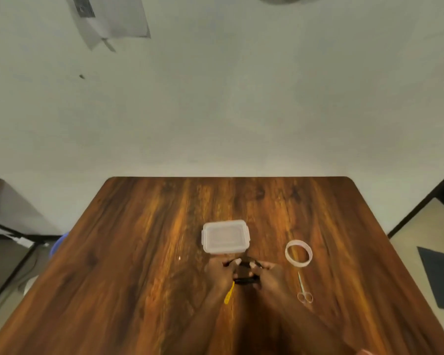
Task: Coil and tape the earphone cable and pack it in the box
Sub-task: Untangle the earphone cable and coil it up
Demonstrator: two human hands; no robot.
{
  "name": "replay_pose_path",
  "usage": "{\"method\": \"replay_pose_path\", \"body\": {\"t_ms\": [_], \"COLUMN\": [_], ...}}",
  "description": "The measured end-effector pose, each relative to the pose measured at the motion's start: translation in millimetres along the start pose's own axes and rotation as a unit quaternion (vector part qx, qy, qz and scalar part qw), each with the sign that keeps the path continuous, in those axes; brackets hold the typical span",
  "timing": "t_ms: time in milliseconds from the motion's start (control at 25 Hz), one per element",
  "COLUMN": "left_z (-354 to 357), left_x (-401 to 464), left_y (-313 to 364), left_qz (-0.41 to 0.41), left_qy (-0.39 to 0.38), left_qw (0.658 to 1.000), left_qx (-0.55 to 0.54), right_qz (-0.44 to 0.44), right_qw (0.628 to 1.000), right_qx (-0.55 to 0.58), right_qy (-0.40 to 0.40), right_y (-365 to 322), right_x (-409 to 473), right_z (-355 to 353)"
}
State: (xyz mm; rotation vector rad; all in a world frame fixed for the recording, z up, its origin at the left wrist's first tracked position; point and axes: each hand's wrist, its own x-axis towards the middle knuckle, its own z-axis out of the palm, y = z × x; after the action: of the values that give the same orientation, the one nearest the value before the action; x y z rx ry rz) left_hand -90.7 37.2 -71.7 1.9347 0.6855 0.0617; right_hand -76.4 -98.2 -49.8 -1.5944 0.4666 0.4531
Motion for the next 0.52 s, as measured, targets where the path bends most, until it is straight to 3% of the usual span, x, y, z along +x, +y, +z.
{"method": "replay_pose_path", "body": {"t_ms": [360, 520], "left_z": [29.8, 45.1], "left_x": [7.3, 16.2], "left_y": [-55.9, -50.8], "left_qz": [-0.037, -0.025], "left_qy": [-0.034, -0.004], "left_qw": [0.985, 0.972], "left_qx": [0.168, 0.234], "right_qz": [-0.086, -0.121], "right_qw": [0.961, 0.919], "right_qx": [-0.263, -0.371], "right_qy": [0.017, 0.056], "right_y": [65.4, 76.5], "right_x": [48.2, 71.2], "right_z": [11.7, 13.6]}}
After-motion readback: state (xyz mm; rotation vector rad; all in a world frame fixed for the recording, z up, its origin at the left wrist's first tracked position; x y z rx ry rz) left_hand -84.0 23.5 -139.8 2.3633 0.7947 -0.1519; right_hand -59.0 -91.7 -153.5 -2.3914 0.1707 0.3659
